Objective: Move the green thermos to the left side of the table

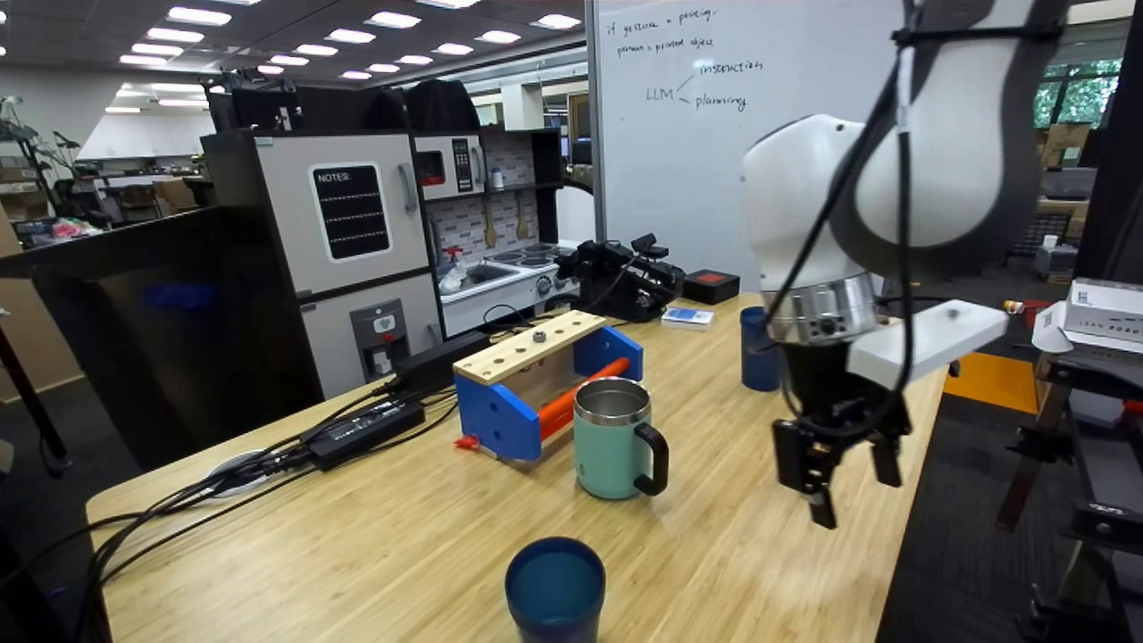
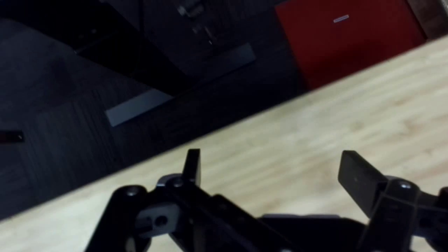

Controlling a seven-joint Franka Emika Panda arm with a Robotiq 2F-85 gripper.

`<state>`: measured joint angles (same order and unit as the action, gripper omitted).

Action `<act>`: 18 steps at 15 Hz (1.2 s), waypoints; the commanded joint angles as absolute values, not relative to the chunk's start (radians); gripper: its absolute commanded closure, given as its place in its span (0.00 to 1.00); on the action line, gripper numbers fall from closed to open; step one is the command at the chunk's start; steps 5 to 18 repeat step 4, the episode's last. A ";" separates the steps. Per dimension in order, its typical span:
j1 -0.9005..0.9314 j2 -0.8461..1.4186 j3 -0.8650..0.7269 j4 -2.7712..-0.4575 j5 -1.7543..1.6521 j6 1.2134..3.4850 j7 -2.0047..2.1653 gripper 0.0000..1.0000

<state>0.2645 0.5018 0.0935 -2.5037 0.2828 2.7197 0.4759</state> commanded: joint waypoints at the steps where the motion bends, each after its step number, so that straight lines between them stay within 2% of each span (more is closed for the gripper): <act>1: 0.147 0.368 0.203 -2.755 0.433 2.862 0.376 0.00; 2: 0.215 0.444 0.138 -2.657 0.359 2.794 0.434 0.00; 18: 0.202 0.423 0.147 -2.698 0.363 2.815 0.425 0.00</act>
